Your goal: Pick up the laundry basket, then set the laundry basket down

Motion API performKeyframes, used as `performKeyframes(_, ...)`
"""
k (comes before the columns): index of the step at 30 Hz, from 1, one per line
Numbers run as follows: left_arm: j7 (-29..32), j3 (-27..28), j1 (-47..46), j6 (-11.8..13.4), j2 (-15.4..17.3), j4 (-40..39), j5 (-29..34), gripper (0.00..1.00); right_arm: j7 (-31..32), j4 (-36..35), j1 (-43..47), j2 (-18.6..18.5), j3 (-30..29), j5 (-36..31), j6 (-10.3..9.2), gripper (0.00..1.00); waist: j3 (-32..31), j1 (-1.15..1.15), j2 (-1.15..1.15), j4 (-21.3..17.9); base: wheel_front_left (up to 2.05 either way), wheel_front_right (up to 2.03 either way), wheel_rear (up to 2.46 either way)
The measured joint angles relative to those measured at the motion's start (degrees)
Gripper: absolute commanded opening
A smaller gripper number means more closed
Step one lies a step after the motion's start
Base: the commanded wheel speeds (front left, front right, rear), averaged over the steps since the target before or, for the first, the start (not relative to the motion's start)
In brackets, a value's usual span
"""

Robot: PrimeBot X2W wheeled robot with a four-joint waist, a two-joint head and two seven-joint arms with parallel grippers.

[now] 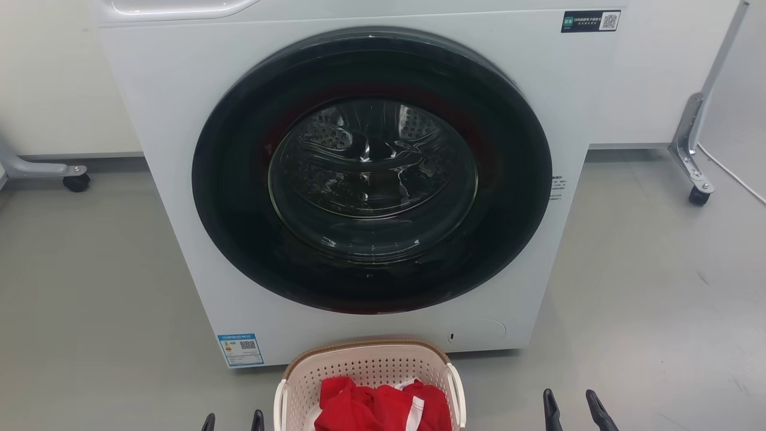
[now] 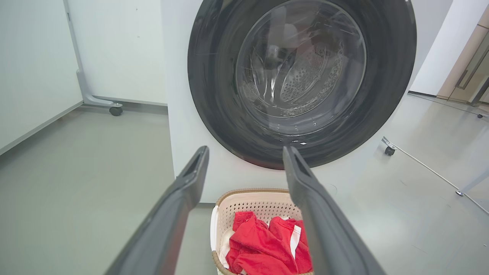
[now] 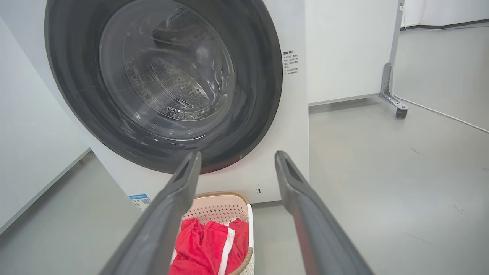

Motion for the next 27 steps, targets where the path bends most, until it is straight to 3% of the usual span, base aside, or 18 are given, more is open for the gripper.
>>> performKeyframes(27,0.0,1.1,0.0,0.0,-0.5,-1.2,2.5,1.00,-0.1,-4.7,1.6,1.6,-2.3,-4.3,0.00,1.00,1.4,0.00,0.00,0.7,0.00,0.00,0.00)
